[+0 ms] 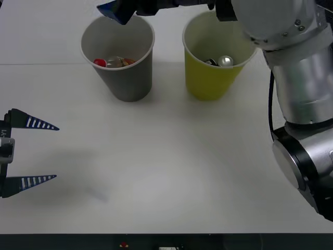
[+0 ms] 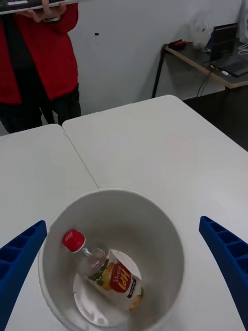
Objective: Put the can into the green bin and the plastic bottle into the gray bin
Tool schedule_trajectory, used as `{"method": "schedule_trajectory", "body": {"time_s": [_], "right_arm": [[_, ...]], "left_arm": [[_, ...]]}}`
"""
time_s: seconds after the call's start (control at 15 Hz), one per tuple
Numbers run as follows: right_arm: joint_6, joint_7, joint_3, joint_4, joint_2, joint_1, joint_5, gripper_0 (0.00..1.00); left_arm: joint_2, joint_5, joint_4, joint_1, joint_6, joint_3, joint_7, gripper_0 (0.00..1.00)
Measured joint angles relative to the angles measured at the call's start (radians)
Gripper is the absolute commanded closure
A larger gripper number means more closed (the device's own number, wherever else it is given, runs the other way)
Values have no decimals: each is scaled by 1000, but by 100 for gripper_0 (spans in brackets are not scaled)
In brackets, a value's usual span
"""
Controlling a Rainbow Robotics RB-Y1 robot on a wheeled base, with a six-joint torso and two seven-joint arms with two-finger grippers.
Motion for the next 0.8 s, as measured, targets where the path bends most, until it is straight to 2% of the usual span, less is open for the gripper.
{"method": "schedule_trajectory", "body": {"time_s": [0.4,0.8], "right_arm": [[-1,17,-12,-288,-73,264,-29,0],[1,51,-22,-482,-146,486,-56,0]], "left_arm": [[0,0,0,0,0,0,0,0],[0,0,0,0,0,0,0,0]]}}
